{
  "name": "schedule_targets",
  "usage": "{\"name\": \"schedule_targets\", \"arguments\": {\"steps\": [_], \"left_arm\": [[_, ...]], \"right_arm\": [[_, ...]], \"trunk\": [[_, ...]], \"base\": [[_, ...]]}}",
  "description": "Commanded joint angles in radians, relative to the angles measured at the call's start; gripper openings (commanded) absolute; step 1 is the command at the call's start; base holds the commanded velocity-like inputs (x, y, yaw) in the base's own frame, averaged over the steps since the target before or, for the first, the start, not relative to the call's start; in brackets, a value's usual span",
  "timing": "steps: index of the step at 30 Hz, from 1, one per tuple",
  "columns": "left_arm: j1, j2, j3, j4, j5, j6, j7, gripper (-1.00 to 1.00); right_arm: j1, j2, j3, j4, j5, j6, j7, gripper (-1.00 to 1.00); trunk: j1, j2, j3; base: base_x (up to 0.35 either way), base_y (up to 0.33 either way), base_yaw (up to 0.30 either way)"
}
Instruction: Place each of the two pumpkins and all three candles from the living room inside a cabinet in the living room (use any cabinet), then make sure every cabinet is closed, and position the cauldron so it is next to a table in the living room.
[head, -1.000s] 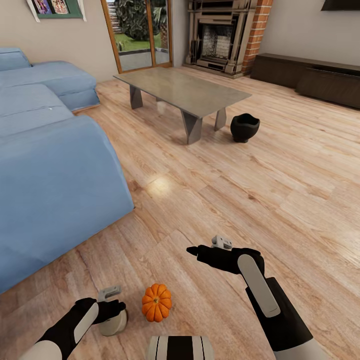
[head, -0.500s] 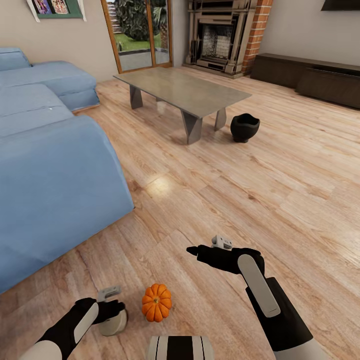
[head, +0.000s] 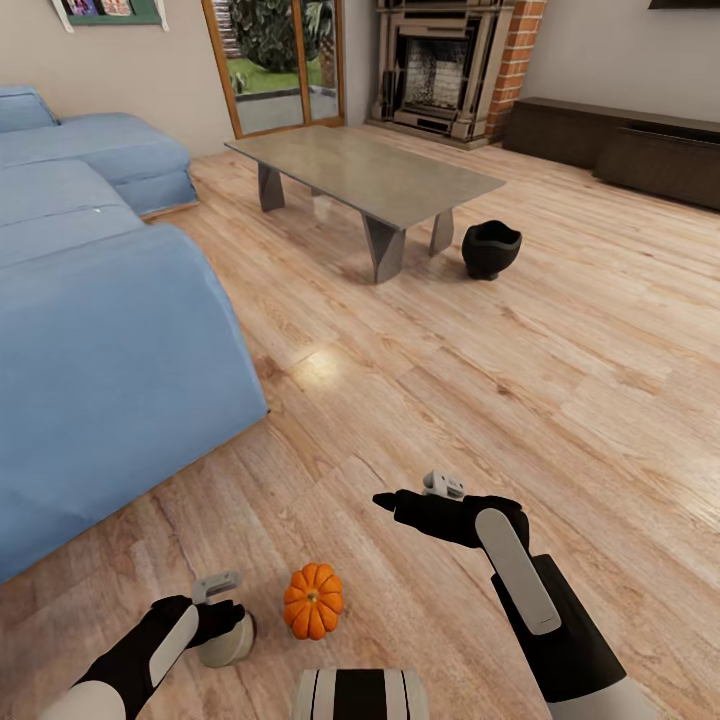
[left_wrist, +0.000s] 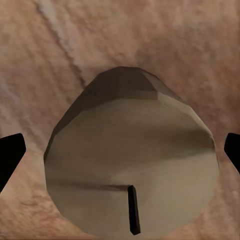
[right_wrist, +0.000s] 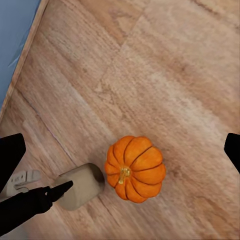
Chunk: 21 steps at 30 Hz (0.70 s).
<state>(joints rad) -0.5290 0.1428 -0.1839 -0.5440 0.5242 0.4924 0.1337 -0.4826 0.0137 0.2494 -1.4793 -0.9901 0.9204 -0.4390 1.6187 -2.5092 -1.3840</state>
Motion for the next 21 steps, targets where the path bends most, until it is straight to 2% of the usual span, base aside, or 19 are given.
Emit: {"name": "schedule_targets", "arguments": {"steps": [1,11,15,21], "left_arm": [[0.000,0.001,-0.008,-0.002,0.010,0.002,0.009,1.00],[0.000,0.000,-0.008,-0.002,0.010,0.002,0.008,1.00],[0.000,-0.002,-0.008,-0.002,0.010,0.002,0.007,1.00],[0.000,-0.005,-0.009,-0.002,0.010,0.002,0.007,1.00]], "right_arm": [[-0.001,0.000,0.000,-0.001,-0.010,0.001,-0.010,1.00],[-0.001,0.000,0.001,-0.004,-0.010,0.001,-0.010,1.00],[-0.001,0.001,0.001,-0.004,-0.010,0.001,-0.010,1.00],[-0.001,0.000,0.001,-0.004,-0.010,0.001,-0.010,1.00]], "trunk": [[0.000,0.000,-0.001],[0.000,0.000,-0.001],[0.002,-0.001,-0.016],[0.002,-0.001,-0.016]], "base": [[0.000,0.000,0.000],[0.000,0.000,0.000],[0.000,0.000,0.000],[0.000,0.000,0.000]]}}
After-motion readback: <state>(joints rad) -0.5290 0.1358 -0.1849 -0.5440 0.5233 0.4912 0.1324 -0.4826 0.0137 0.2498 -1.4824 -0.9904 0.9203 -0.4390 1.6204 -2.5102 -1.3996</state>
